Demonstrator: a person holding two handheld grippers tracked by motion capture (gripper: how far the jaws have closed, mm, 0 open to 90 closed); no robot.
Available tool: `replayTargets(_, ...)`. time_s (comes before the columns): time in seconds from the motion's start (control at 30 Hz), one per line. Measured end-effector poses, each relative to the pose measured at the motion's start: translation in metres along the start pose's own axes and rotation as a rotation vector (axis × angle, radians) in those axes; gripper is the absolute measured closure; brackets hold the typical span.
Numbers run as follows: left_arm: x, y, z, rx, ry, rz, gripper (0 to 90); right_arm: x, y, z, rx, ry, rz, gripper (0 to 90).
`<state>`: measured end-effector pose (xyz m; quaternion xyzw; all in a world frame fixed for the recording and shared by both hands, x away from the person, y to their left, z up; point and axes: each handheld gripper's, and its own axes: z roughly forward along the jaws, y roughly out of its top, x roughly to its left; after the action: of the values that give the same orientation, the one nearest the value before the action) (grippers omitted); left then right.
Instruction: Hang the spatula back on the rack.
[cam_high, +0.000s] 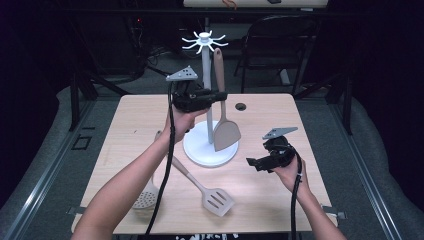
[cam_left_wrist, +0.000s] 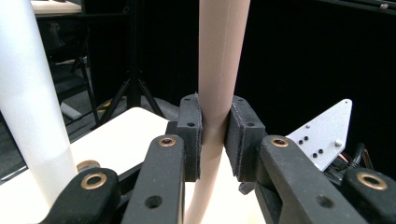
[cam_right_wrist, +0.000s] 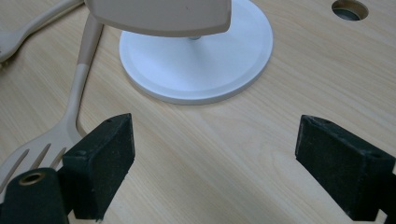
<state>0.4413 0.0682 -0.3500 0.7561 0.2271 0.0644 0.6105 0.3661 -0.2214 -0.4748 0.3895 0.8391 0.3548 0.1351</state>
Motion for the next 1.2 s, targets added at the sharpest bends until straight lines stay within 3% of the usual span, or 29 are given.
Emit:
replayTargets(0.27, 0.003, -0.001, 0.003, 0.003, 0.000, -0.010, 77.2, 0.000, 0.000, 0.000, 0.000, 0.003, 0.001, 11.5)
replayTargets(0.43, 0.006, -0.003, 0.003, -0.018, -0.005, -0.051, 77.2, -0.001, 0.000, -0.001, 0.000, -0.005, 0.004, 11.6)
replayTargets(0.7, 0.011, -0.002, 0.003, -0.015, 0.009, -0.071, 77.2, -0.002, 0.000, -0.001, -0.003, -0.003, 0.005, 11.6)
replayTargets(1.2, 0.019, -0.003, 0.002, 0.002, 0.034, -0.048, 77.0, -0.003, 0.000, 0.000, 0.003, -0.006, 0.003, 11.6)
